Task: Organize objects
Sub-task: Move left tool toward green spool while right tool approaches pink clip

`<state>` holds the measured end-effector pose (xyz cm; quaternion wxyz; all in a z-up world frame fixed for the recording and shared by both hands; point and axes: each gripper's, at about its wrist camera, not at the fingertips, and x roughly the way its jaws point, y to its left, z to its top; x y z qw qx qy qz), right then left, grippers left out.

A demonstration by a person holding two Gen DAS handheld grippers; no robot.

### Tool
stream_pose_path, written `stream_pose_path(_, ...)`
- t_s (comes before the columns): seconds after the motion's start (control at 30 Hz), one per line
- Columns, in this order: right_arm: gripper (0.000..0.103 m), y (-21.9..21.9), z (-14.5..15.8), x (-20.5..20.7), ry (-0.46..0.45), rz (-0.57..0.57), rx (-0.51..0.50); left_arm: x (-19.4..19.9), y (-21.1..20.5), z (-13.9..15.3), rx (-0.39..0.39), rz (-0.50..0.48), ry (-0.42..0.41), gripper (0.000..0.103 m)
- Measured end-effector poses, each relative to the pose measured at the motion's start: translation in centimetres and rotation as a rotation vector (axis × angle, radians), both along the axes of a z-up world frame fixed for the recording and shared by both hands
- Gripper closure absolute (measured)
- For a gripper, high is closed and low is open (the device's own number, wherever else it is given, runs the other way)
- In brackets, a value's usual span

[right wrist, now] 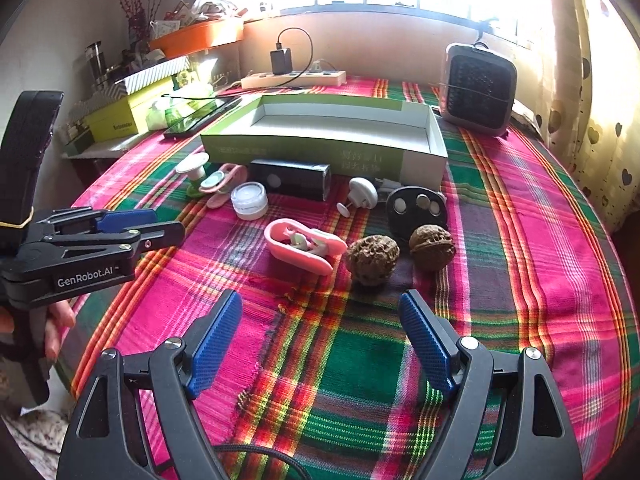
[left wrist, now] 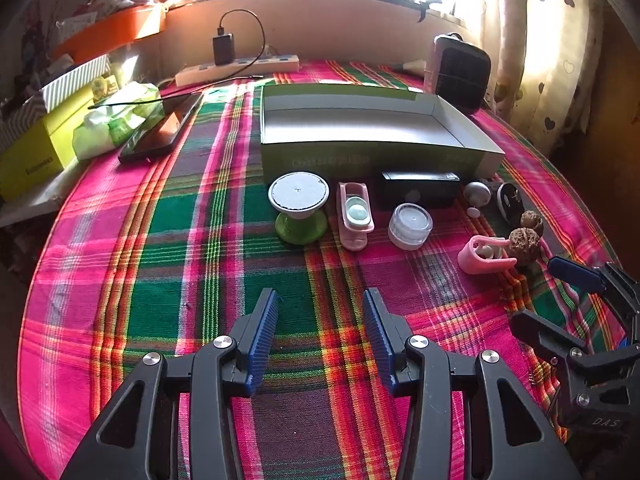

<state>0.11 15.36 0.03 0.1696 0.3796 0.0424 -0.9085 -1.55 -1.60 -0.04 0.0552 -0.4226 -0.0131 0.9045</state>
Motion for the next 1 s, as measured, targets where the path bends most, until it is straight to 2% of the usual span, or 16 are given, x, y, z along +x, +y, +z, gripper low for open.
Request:
stream_pose_path(0.3,0.023,-1.4,1.1,-1.5,0.041,0.085,0.062,-1.2,-1.3,0.6,0.065,0.014,0.005,0.061)
stream_pose_path(0.47,0.023,-2.0,0.7,-2.3,0.049,0.131,0.102,-2.4,-1.3,1.3,0.063,0.019,0.018,0.061)
stream_pose_path(0.73,0.027,-2.8,1.4,-2.7,0.072,0.208,0.090,-4.2,-1.7,1.7,0.054,0.053,0.014,0.061)
stream_pose_path(1.0,0.034,-3.5,0.5,-4.3,0.012,0.234,0.119,-5.5,-1.6,1.3,0.035,0.043,-0.004,0.061)
